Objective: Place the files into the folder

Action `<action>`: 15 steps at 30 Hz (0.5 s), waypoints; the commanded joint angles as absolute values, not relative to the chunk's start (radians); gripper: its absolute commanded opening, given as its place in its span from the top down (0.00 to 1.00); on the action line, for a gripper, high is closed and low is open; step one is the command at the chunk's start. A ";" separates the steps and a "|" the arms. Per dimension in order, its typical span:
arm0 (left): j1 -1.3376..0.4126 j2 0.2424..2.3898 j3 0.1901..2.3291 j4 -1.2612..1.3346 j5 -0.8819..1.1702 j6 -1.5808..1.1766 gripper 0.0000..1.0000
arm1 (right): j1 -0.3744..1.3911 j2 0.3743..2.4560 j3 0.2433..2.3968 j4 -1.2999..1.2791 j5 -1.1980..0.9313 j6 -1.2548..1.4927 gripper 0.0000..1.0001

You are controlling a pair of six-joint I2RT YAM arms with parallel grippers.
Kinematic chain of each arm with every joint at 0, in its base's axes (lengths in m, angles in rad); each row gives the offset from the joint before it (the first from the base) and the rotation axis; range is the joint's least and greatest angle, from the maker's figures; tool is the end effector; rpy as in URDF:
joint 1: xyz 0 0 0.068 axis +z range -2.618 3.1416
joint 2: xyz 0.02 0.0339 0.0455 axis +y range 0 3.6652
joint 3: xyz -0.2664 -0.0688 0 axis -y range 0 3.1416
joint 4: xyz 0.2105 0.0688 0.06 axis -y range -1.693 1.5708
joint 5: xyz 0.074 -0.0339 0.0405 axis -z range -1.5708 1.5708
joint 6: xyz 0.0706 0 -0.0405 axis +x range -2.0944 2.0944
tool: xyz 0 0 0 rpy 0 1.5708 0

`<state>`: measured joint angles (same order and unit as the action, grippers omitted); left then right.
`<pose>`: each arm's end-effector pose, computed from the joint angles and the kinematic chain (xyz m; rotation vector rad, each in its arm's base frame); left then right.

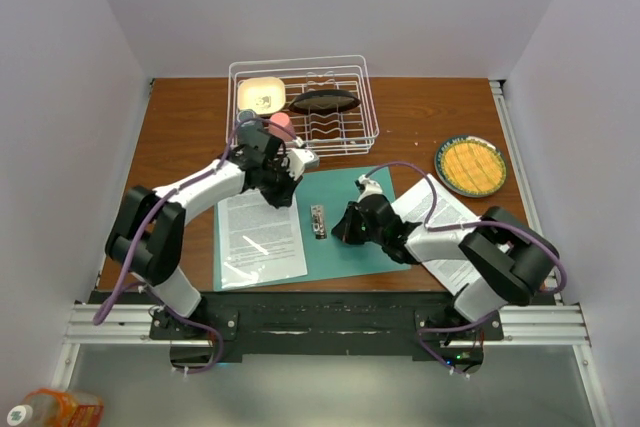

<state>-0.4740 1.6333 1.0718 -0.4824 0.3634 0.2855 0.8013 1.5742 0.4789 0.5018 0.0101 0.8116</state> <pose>0.2707 -0.1671 0.1971 1.0838 2.3678 -0.5417 0.2026 0.2081 0.1393 0.0181 2.3115 0.8790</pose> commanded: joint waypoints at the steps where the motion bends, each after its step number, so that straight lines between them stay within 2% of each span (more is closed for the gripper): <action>1: -0.476 1.684 1.042 -0.448 0.347 0.305 0.96 | 0.805 1.510 0.546 0.272 0.060 0.675 1.00; 9: -0.476 1.724 1.005 -0.420 0.288 0.304 0.96 | 0.822 1.387 0.482 0.406 -0.050 0.667 1.00; 15: -0.476 1.738 1.011 -0.439 0.302 0.308 0.95 | 0.885 1.479 0.502 0.527 -0.104 0.690 1.00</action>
<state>-0.4744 1.7279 1.0092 -0.4564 0.3050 0.2913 0.8577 1.4143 0.4915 0.4007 -0.0467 0.6876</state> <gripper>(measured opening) 0.046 0.007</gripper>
